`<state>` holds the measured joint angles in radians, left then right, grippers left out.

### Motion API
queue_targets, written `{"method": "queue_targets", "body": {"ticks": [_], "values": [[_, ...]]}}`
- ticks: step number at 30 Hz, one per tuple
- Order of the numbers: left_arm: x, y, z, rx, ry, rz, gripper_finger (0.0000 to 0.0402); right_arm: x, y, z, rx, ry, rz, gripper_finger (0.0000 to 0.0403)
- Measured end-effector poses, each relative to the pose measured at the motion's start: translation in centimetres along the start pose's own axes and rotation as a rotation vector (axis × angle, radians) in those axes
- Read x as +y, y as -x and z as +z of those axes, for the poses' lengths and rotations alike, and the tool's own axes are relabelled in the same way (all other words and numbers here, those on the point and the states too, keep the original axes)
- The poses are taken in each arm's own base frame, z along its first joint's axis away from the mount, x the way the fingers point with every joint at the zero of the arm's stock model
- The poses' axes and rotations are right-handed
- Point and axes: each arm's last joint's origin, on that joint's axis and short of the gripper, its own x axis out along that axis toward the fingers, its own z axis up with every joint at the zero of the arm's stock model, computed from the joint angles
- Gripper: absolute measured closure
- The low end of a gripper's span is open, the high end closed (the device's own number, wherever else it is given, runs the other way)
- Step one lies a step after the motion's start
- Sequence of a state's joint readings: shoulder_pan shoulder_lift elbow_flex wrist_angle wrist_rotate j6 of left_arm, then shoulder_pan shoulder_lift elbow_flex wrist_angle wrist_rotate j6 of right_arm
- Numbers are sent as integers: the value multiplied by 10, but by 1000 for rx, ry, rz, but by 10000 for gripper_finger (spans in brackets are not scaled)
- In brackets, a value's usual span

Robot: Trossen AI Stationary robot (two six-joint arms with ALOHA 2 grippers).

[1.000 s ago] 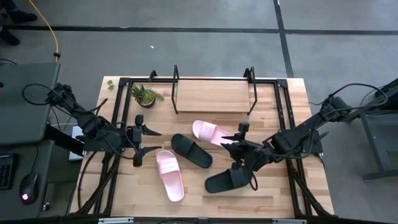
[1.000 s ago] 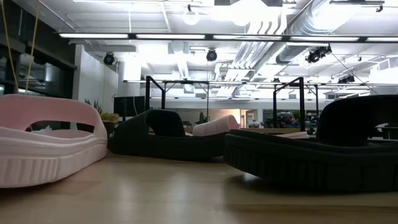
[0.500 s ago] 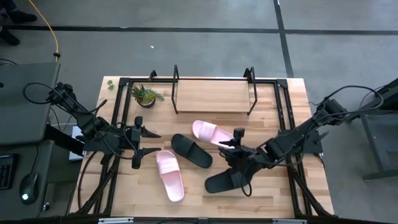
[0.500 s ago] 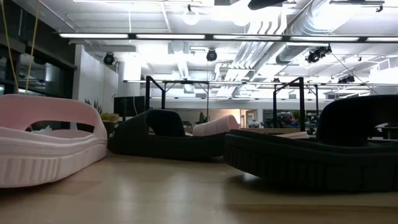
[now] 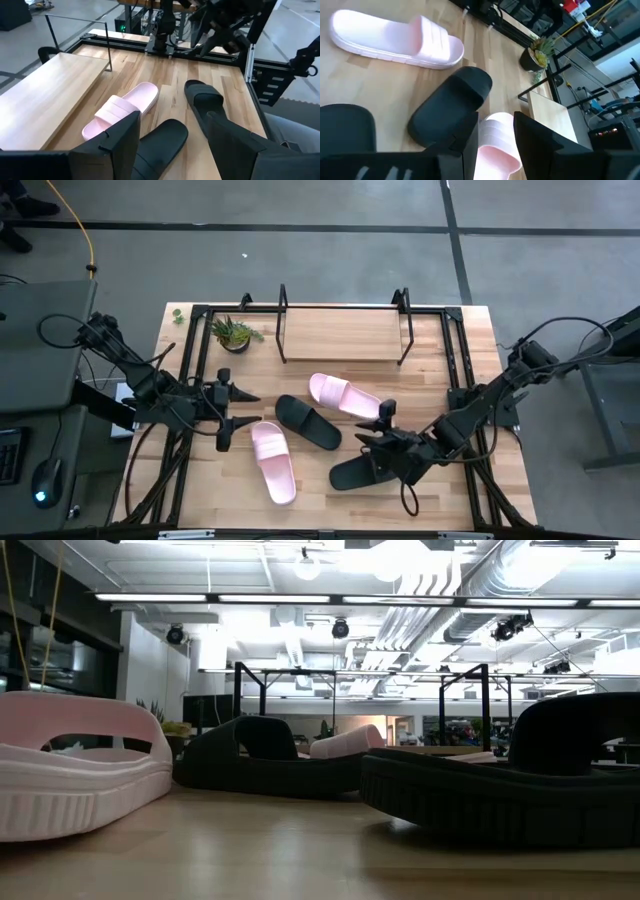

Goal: Pick and place slides into the shelf
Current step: Put the bottom black slide on the shelf

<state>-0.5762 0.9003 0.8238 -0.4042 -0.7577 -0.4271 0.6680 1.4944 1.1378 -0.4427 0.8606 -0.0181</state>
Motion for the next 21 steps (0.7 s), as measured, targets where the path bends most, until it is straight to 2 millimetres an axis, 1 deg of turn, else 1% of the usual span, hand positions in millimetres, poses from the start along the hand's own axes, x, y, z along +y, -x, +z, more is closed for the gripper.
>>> {"method": "queue_targets", "body": {"ticks": [7,12,17,21], "values": [[-5,-5,-1,-9,4,14,190,4,2,0,-2,-71,91,288],[-15,-14,-6,47,-19,-70,190,5,2,0,1,-85,116,288],[-26,-27,-9,35,-142,-71,190,5,2,-2,19,-115,120,288],[-36,-36,-11,9,-264,-105,190,-1,8,-1,87,-177,117,288]]}}
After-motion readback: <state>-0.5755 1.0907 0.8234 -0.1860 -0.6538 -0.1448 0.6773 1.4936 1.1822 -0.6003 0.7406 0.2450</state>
